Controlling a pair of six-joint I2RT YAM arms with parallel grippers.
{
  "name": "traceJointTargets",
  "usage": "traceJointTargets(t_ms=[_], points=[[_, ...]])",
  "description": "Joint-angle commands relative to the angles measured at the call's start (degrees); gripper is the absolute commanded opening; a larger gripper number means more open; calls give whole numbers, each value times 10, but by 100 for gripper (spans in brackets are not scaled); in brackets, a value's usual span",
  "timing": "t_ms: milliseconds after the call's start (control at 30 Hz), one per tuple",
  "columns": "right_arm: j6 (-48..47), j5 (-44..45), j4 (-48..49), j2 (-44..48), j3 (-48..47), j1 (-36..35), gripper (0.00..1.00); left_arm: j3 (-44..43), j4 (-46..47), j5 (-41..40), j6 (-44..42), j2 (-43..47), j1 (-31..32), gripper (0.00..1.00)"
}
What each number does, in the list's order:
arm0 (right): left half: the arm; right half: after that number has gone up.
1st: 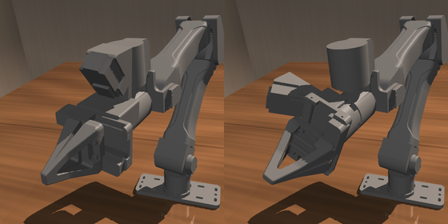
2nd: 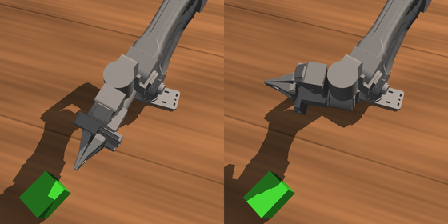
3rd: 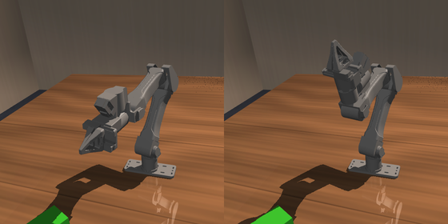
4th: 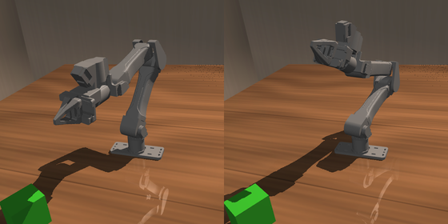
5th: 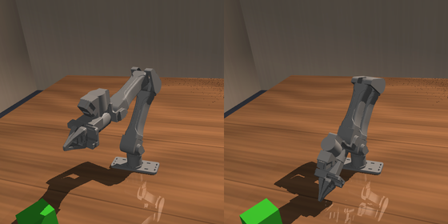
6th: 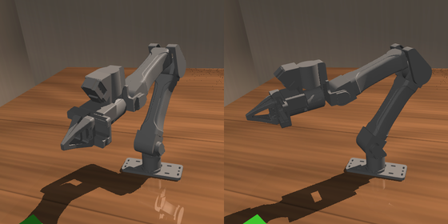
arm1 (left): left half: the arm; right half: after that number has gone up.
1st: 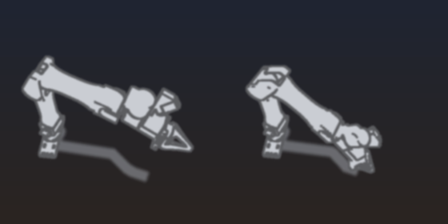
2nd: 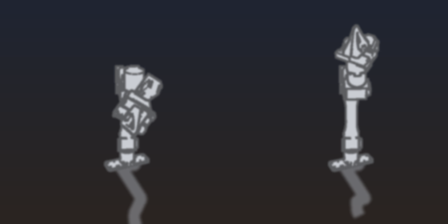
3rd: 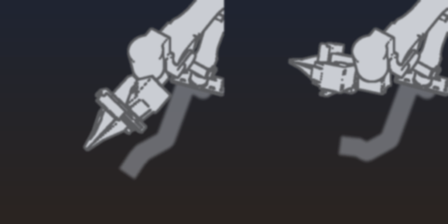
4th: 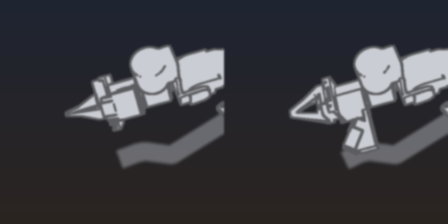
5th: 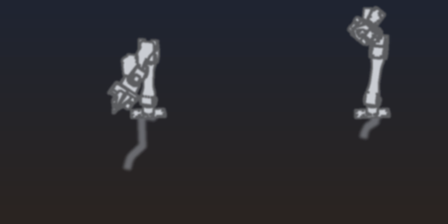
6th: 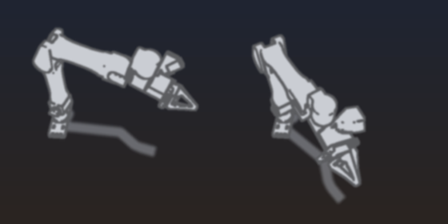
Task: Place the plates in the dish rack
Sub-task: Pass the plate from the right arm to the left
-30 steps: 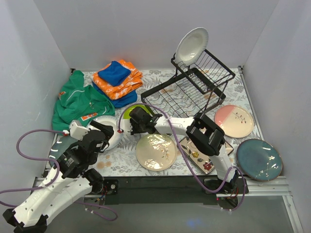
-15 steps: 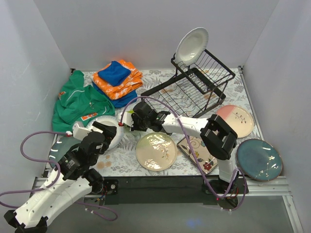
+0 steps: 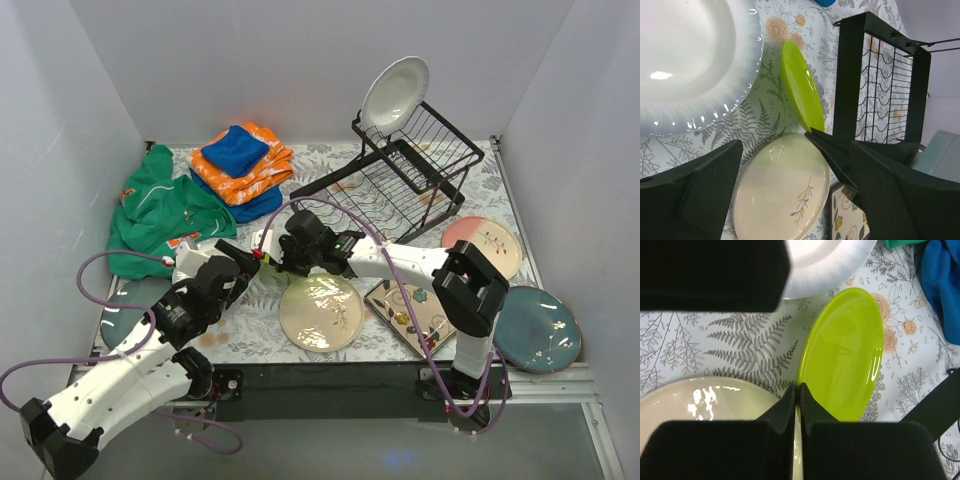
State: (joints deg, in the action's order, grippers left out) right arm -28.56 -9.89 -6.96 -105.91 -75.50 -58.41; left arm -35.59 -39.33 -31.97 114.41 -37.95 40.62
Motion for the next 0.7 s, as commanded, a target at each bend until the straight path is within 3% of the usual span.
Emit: traceJointTargets(t_ms=[0,667], points=[[17,-32,39,57,20,8,1,11,57,3,233,-32,-5,87],[48,-123,30,141,40,21,1,34,207,142,231,-122,-119,84]])
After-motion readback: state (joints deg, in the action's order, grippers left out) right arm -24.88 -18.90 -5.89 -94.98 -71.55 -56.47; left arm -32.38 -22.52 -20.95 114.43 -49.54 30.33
